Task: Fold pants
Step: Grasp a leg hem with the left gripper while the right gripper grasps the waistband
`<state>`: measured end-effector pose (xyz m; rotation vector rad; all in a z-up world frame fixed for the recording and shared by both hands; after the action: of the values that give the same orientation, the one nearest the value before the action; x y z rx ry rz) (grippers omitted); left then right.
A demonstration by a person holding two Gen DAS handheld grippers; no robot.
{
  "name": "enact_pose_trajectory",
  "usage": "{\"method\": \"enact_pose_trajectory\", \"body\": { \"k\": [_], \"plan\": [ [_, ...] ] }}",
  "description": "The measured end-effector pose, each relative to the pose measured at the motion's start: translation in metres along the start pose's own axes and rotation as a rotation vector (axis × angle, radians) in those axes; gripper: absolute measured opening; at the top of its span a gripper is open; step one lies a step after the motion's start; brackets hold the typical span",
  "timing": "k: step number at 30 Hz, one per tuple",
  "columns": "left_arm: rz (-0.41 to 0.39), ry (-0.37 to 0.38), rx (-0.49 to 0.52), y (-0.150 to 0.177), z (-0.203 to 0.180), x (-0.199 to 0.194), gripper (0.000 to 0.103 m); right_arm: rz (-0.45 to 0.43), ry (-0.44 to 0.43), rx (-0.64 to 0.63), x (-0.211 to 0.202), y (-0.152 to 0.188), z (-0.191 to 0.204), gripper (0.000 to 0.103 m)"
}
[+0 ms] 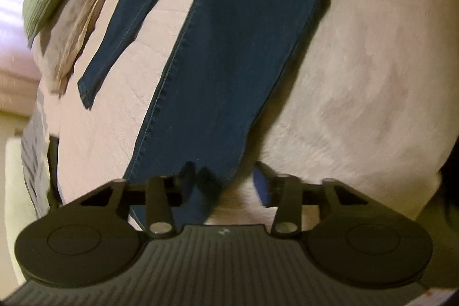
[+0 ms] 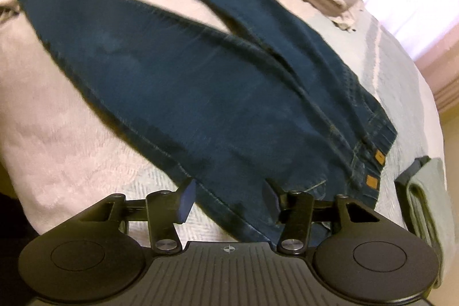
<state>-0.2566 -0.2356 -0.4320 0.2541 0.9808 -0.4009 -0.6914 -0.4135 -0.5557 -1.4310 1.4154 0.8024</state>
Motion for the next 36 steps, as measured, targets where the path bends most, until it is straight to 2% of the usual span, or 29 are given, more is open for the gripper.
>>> {"method": "enact_pose_trajectory", "body": {
  "k": [2, 4, 8, 11, 14, 20, 22, 23, 24, 27, 29, 31, 36],
  "plan": [
    [-0.008, -0.017, 0.044, 0.002, 0.0, 0.007, 0.009, 0.015, 0.016, 0.0, 0.004, 0.003, 0.001, 0.048],
    [-0.035, -0.01, 0.039, 0.002, 0.007, 0.005, 0.003, 0.032, 0.045, 0.0, 0.007, 0.011, -0.004, 0.048],
    [-0.032, 0.084, -0.101, 0.0, 0.042, -0.009, 0.003, 0.052, 0.117, -0.059, 0.013, 0.038, -0.021, 0.048],
    [-0.018, 0.104, -0.186, -0.008, 0.065, -0.023, 0.003, 0.088, 0.164, -0.157, 0.03, 0.06, -0.032, 0.048],
    [0.01, 0.1, -0.223, -0.018, 0.076, -0.028, 0.003, 0.129, 0.19, -0.252, 0.055, 0.082, -0.047, 0.048],
    [0.087, 0.088, -0.225, -0.029, 0.073, -0.02, 0.003, 0.115, 0.262, -0.46, 0.096, 0.121, -0.068, 0.048],
    [0.109, 0.086, -0.226, -0.03, 0.07, -0.019, 0.003, 0.113, 0.304, -0.494, 0.104, 0.129, -0.081, 0.044],
    [0.118, 0.085, -0.225, -0.031, 0.069, -0.019, 0.003, 0.119, 0.315, -0.501, 0.107, 0.132, -0.087, 0.034],
    [0.126, 0.082, -0.223, -0.031, 0.069, -0.02, 0.003, 0.107, 0.306, -0.511, 0.108, 0.134, -0.091, 0.03],
    [0.153, 0.09, -0.22, -0.035, 0.074, -0.026, 0.003, 0.091, 0.278, -0.5, 0.096, 0.13, -0.1, 0.015],
    [0.158, 0.092, -0.223, -0.038, 0.085, -0.038, 0.003, 0.07, 0.263, -0.43, 0.073, 0.118, -0.113, 0.012],
    [0.158, 0.091, -0.246, -0.04, 0.103, -0.055, 0.003, 0.042, 0.29, -0.383, 0.04, 0.103, -0.133, 0.009],
    [0.147, 0.137, -0.344, -0.045, 0.177, -0.093, 0.003, -0.047, 0.369, -0.307, -0.038, 0.043, -0.19, 0.008]
  ]
}}
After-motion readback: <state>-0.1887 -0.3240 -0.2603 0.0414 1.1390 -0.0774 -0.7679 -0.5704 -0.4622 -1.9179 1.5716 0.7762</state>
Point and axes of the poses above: each gripper's, at about its wrist camera, not at the fingertips, and x roughly the way its jaws point, z to its left, y to its underside, the point moved 4 cm from there along x, roughly the way its jaws point, and after that the axes turned 13 degrees about z, right-handed, at the moved point
